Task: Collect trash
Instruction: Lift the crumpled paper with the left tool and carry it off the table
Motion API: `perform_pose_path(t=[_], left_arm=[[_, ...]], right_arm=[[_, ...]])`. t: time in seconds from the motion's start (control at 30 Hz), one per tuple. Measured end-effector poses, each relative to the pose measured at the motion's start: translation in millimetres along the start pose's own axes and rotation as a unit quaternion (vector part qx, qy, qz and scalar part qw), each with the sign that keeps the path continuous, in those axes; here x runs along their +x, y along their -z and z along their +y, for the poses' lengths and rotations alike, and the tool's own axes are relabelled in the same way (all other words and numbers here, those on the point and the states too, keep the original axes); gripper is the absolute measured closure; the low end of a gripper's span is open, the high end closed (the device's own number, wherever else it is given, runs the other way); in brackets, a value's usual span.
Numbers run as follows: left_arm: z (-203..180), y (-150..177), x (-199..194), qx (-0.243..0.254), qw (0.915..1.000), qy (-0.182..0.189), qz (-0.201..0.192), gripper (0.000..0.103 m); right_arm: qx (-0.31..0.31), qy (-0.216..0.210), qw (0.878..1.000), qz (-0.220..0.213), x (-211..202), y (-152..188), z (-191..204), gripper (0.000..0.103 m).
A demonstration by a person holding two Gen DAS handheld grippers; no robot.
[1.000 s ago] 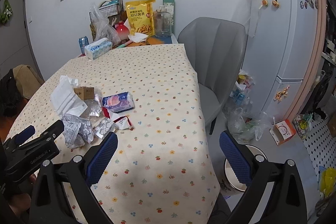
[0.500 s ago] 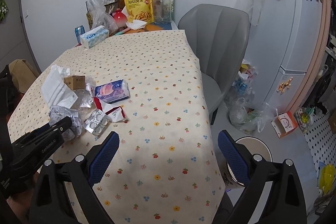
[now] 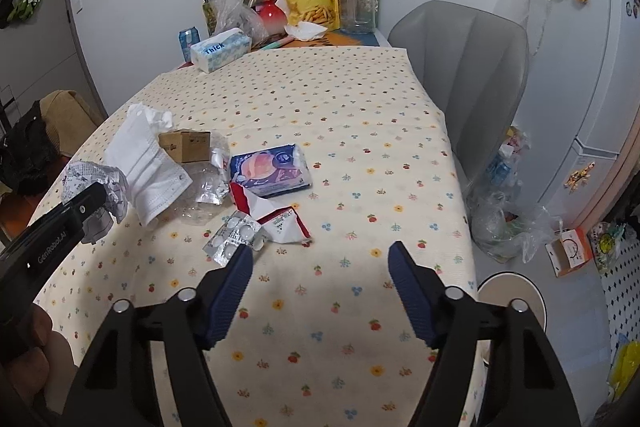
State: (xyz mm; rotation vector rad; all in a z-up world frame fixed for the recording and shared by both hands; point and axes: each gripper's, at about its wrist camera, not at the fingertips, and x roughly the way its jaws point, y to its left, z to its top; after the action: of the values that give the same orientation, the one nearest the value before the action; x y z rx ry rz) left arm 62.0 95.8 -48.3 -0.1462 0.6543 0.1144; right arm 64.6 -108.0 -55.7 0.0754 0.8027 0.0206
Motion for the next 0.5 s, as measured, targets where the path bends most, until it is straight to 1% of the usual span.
perform_pose_path(t=[0.07,0.23,0.5], left_arm=[[-4,0,5,0.002,1.0000,0.006,0.007,0.069],[-18,0,16,0.017,0.9998,0.004,0.011,0.069],[-25,-6,34,0.020,0.9993,-0.027,0.016,0.068]], right_arm=[[0.010,-0.006,1.000,0.012,9,-2,-4,0.048],[0.023,-0.016,0.999,0.031,26,-6,-9,0.058],[0.023,-0.022,0.999,0.036,45,-15,-5,0.062]])
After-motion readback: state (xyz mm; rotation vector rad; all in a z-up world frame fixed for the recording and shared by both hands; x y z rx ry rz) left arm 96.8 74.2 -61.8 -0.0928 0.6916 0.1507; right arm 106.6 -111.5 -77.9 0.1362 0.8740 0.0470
